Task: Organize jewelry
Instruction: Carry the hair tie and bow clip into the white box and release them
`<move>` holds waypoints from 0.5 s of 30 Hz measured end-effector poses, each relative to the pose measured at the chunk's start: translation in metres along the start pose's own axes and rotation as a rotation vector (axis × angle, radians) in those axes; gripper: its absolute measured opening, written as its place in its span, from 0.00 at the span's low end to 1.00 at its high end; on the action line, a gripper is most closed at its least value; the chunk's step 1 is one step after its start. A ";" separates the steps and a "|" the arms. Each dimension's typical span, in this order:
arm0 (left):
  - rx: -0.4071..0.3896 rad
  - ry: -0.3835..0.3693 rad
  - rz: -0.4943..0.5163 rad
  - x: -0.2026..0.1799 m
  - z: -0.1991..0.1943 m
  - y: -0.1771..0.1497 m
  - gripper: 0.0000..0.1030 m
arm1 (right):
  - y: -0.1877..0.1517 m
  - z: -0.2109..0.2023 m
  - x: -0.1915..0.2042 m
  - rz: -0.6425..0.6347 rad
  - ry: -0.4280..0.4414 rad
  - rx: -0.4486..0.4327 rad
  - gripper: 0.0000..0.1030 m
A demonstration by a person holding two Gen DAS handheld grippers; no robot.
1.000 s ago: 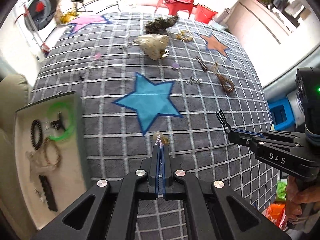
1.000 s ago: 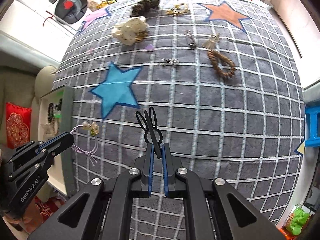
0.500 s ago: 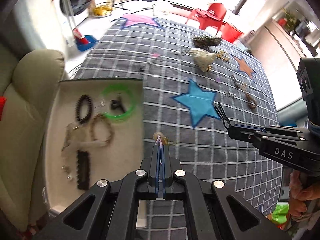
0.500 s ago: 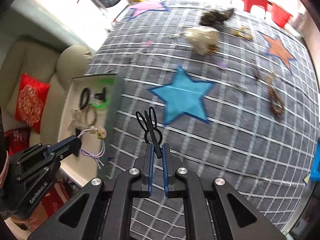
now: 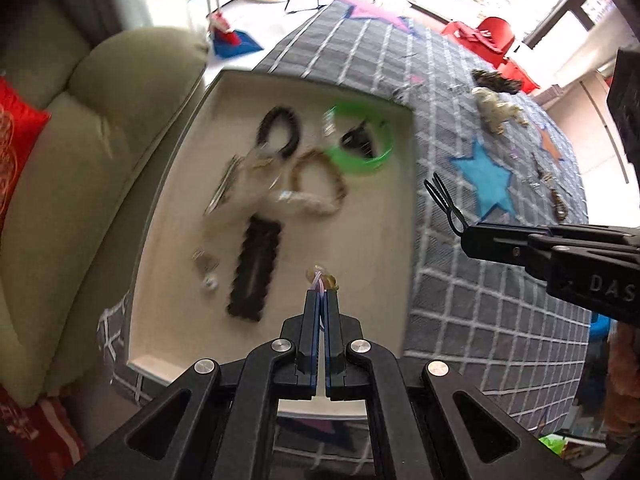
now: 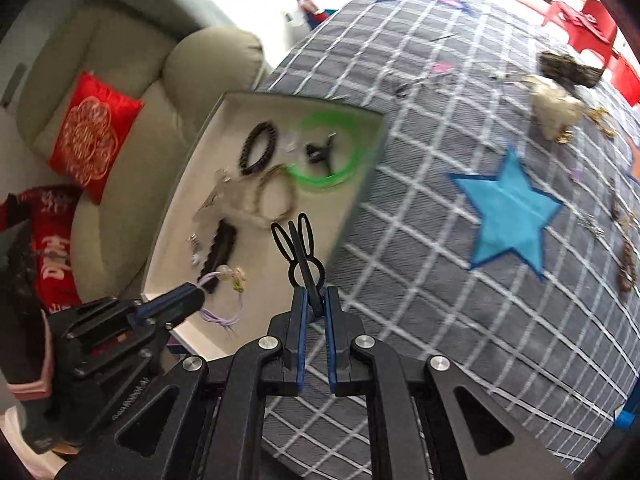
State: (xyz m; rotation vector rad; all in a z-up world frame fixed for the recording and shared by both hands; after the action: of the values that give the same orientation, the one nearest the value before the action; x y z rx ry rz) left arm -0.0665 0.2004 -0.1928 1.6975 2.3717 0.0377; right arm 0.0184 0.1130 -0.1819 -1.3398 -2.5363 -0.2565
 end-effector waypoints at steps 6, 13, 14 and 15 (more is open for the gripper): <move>0.033 0.035 -0.029 0.024 0.023 -0.013 0.03 | 0.003 0.035 0.026 -0.042 -0.017 0.069 0.08; 0.051 0.092 -0.055 0.043 0.038 -0.018 0.03 | 0.010 0.073 0.038 -0.053 -0.048 0.138 0.08; 0.049 0.100 -0.056 0.044 0.039 -0.018 0.03 | 0.010 0.079 0.039 -0.051 -0.053 0.149 0.08; 0.052 0.101 -0.056 0.045 0.040 -0.018 0.03 | 0.010 0.083 0.039 -0.049 -0.055 0.154 0.08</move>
State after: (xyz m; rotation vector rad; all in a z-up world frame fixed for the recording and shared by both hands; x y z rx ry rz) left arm -0.0892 0.2323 -0.2419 1.6887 2.5138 0.0549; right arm -0.0064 0.1718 -0.2481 -1.2441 -2.5774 -0.0323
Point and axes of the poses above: each gripper's, at about its wrist camera, not at the fingertips, and z roughly the way its jaws point, x to its left, y to its top, the point moved 7 cm from there along z, roughly the way its jaws point, and after that the axes turned 5 degrees about x, right-handed, at the moved point
